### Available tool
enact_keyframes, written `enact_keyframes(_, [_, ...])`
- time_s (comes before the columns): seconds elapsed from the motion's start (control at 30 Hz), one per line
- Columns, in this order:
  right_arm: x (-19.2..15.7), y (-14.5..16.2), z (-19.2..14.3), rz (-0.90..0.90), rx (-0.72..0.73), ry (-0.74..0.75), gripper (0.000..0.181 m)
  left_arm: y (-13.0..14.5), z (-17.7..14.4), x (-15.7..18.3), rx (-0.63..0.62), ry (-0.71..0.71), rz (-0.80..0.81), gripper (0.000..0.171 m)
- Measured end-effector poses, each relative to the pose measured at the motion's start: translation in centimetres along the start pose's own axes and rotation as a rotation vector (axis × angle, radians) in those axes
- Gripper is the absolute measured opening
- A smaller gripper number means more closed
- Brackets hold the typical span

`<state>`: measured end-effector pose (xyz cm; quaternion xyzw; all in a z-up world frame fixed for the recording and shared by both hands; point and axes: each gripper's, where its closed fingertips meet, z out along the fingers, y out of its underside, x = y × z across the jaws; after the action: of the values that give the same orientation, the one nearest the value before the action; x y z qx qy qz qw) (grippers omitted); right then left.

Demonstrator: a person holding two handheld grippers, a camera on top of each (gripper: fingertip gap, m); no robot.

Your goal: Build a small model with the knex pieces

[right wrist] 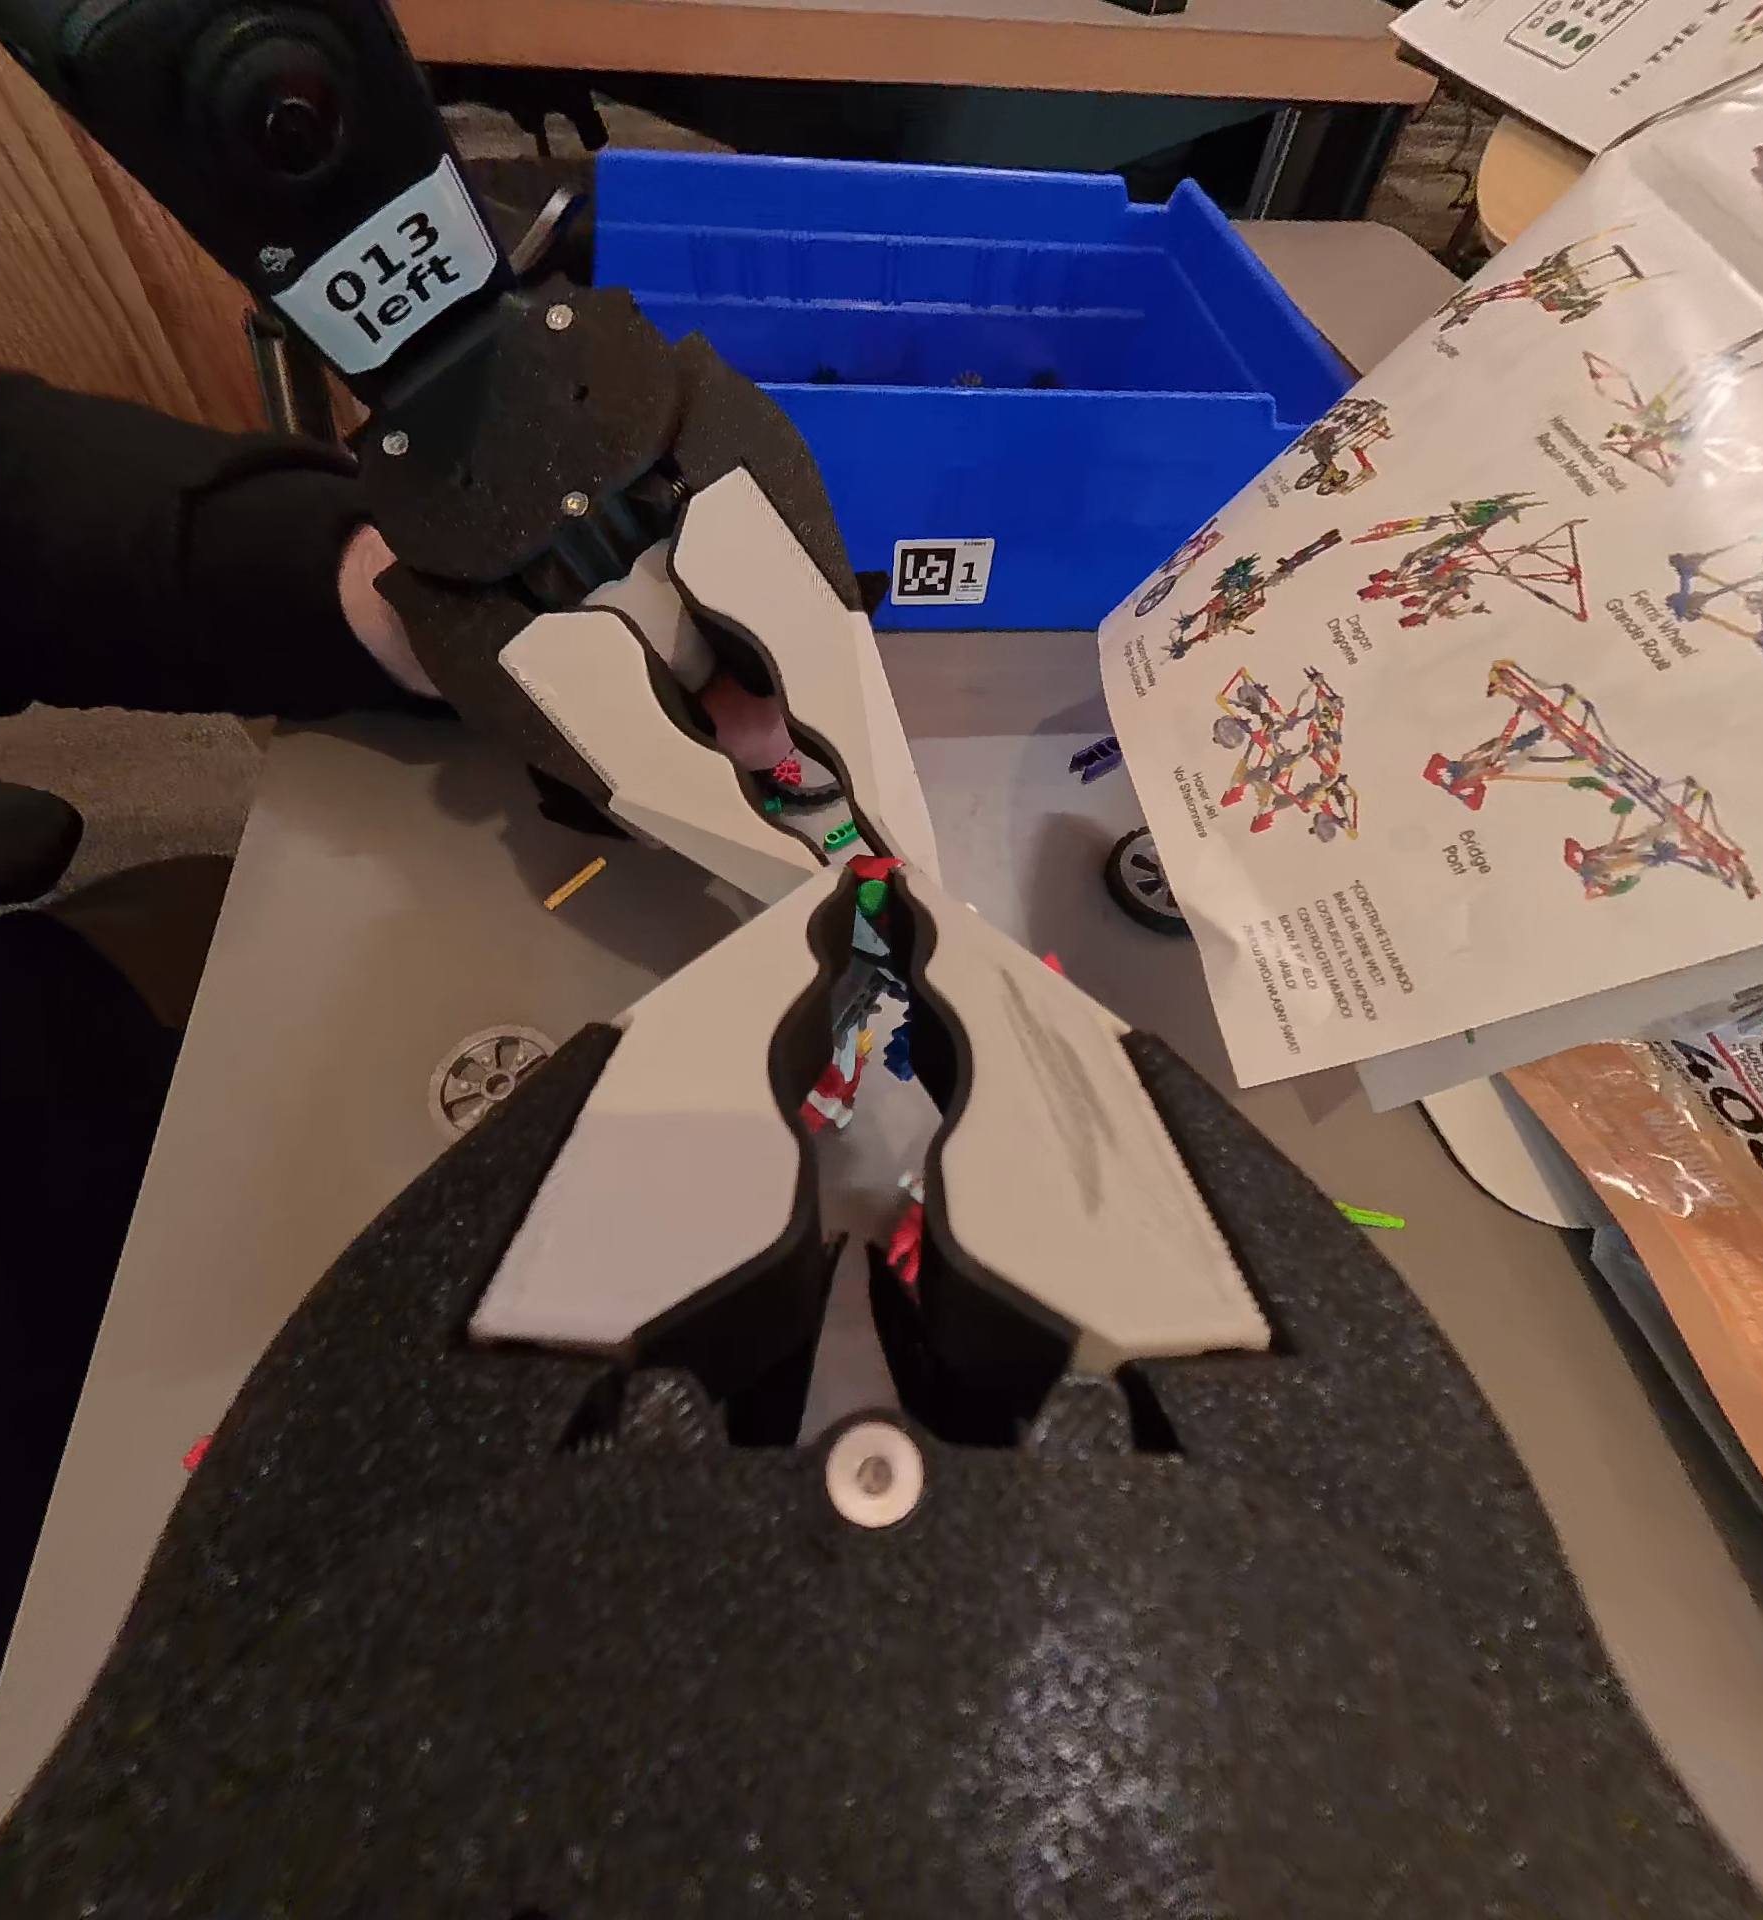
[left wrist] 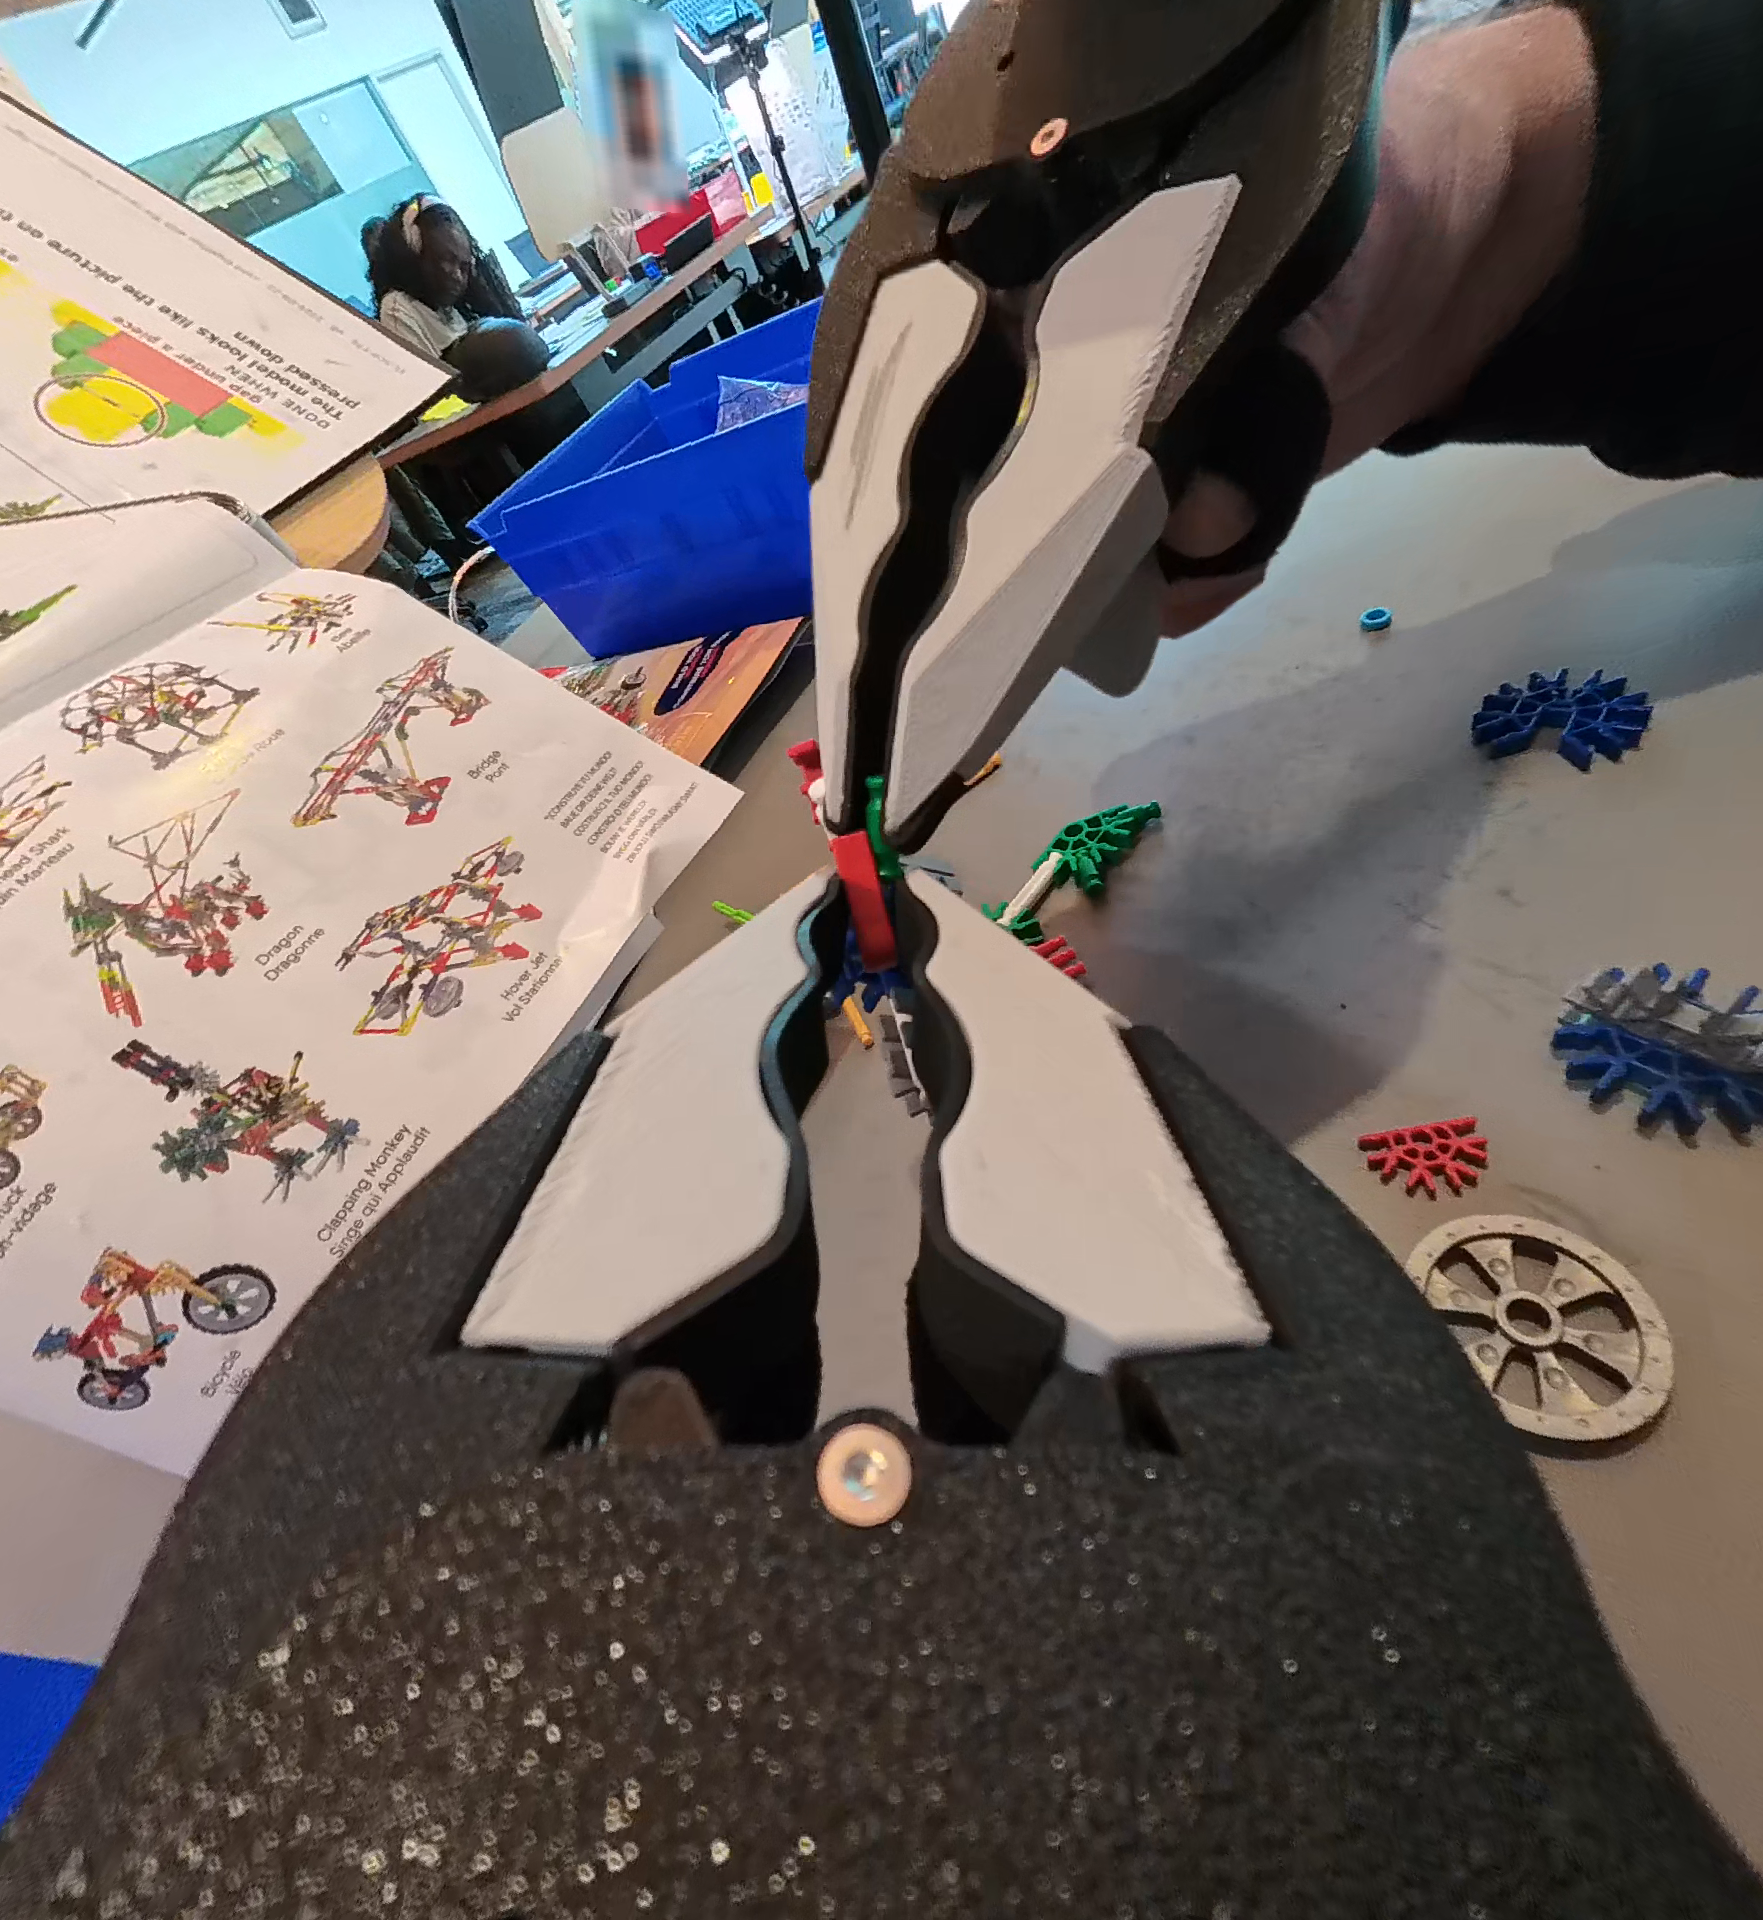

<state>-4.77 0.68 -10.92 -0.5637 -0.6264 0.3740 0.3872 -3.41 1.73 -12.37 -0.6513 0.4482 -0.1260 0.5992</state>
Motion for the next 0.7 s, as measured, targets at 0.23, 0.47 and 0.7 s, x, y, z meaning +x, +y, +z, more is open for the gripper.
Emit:
enact_keyframes(0.23, [0.21, 0.21, 0.06, -0.07, -0.027, 0.039, 0.007, 0.0, 0.08, 0.04, -0.002, -0.001, 0.012, 0.006])
enact_keyframes(0.47, [-0.02, 0.2, 0.03, -0.293, -0.123, 0.087, 0.008, -0.15, 0.08, 0.37, 0.005, 0.019, 0.024, 0.005])
enact_keyframes(0.7, [-0.44, 0.47, -0.27, -0.402, -0.191, 0.004, 0.009, -0.29, 0.12, 0.8, 0.012, 0.041, 0.034, 0.005])
